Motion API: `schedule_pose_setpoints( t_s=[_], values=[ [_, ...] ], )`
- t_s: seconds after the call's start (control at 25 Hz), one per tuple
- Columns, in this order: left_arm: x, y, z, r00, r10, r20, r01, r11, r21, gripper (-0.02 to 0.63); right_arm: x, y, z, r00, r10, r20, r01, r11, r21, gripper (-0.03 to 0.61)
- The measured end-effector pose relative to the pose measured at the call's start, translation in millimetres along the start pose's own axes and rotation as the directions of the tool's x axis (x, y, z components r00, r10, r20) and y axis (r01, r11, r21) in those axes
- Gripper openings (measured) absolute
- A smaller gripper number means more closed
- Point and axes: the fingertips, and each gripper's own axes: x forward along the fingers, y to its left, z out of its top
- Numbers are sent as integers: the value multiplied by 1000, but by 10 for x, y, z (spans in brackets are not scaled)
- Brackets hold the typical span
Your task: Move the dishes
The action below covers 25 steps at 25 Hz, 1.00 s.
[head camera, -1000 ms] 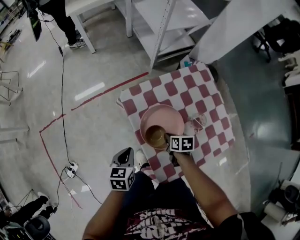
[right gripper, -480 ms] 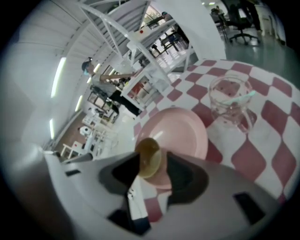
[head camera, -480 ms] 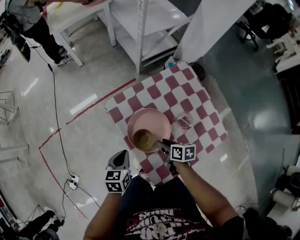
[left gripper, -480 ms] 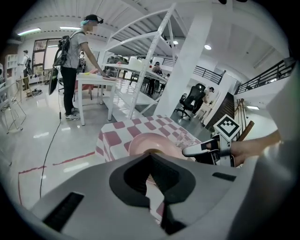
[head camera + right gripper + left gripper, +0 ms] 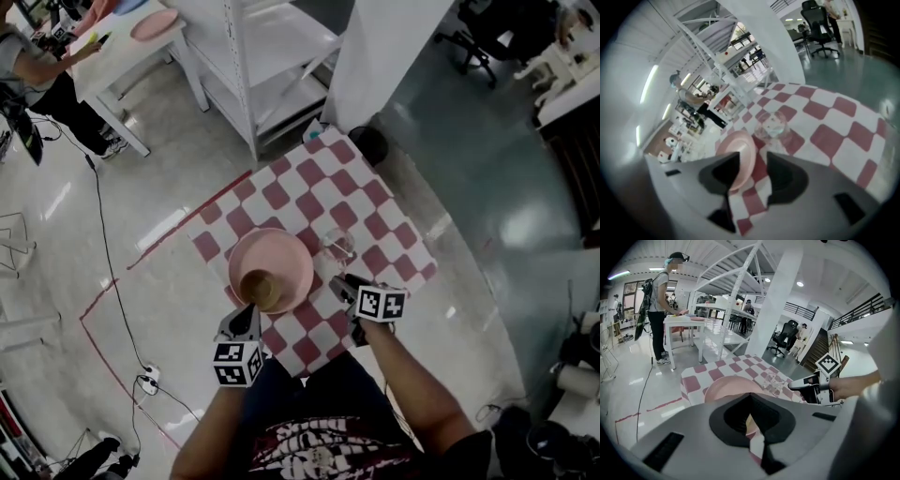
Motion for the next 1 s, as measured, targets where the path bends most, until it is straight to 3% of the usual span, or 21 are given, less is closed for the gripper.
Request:
schedule_pose_setpoints(
  t_s=[0.28,0.56,0.64,0.8,0.92,1.0],
  values=[
    [-45,-146,-8,998,58,-32,-59,998,-11,23,122,-545,130,988,-144,-55,137,984,-113,187],
    [-32,-76,-74,990,129,-55,-133,988,-79,25,485,-662,105,970,-196,-146,162,962,-218,187],
    [-37,-73,-125,989,138,-60,-144,985,-93,23,571,-699,91,963,-218,-155,169,945,-278,182],
    [-63,-65,-115,988,143,-51,-148,983,-110,23,657,-665,120,956,-255,-142,169,880,-444,150],
    [-110,-61,-94,989,140,-47,-145,983,-109,25,642,-658,82,950,-285,-129,196,863,-466,81],
    [-136,-55,-52,990,135,-43,-139,984,-109,25,643,-666,84,948,-292,-126,197,851,-486,81]
  ],
)
